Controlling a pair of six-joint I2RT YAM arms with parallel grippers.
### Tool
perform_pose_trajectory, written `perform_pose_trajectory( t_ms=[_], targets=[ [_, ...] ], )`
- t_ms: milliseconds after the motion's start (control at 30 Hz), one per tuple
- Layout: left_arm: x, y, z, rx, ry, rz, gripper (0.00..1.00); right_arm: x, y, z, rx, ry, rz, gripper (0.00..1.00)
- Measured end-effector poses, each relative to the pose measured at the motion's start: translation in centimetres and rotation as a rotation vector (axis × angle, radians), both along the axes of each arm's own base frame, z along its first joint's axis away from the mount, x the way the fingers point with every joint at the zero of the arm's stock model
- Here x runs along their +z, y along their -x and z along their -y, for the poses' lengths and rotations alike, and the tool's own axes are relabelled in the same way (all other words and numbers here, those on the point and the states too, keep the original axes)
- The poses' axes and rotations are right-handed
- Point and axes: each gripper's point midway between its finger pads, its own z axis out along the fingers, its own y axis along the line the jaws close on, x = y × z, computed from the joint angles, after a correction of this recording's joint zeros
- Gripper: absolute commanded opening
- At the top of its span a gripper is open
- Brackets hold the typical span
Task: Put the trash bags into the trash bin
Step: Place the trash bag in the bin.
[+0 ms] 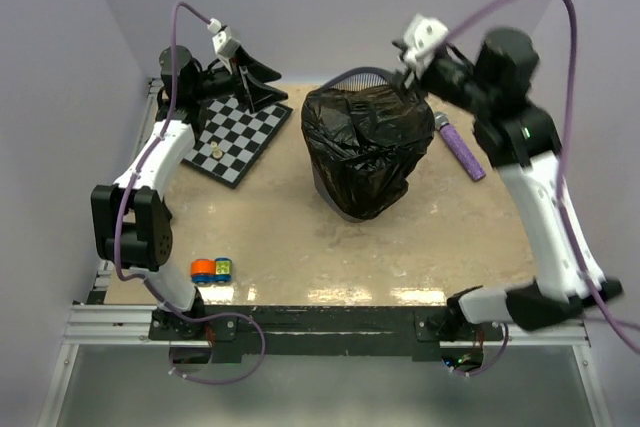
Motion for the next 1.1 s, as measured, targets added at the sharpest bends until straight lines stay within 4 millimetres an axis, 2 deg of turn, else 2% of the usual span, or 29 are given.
perform_pose_trajectory(
  t_ms=[100,167,200,267,333,400,467,567,700,900,1100],
  targets=[
    [-0.6,0.4,0.2,-0.024,0.001,-0.049,0.73,-1.3,-6.9,-0.9,0.035,0.042,-0.115,0.64],
    [-0.7,0.5,0.3,-0.029,0.002,-0.062,0.73,-5.2,-11.2,-1.6,0.079,0.088,-0.242,0.65],
    [-0.7,0.6,0.4,-0.030,0.002,-0.068,0.73,-7.7,-12.7,-1.9,0.107,0.112,-0.310,0.66],
    [-0.8,0.8,0.5,-0.033,0.001,-0.085,0.74,-12.4,-14.3,-2.1,0.142,0.145,-0.444,0.68],
    [-1.0,1.3,0.5,-0.033,-0.004,-0.100,0.74,-16.5,-14.4,-1.7,0.162,0.178,-0.571,0.68],
    [-1.3,2.0,0.6,-0.037,-0.015,-0.113,0.74,-18.7,-13.5,-1.3,0.175,0.201,-0.649,0.68],
    [-1.3,3.0,0.9,-0.045,-0.026,-0.116,0.74,-19.1,-12.5,-1.2,0.196,0.209,-0.674,0.68],
    [-1.3,4.7,1.6,-0.067,-0.044,-0.109,0.74,-18.7,-11.2,-1.1,0.214,0.224,-0.666,0.68],
    [-1.4,6.8,2.7,-0.100,-0.060,-0.102,0.74,-17.8,-10.7,-1.0,0.222,0.239,-0.629,0.70],
    [-2.4,7.2,3.2,-0.106,-0.077,-0.110,0.74,-19.0,-11.2,-0.9,0.217,0.256,-0.642,0.62],
    [-3.0,6.5,3.6,-0.098,-0.109,-0.095,0.74,-21.9,-13.2,-0.8,0.186,0.283,-0.690,0.65]
  ],
)
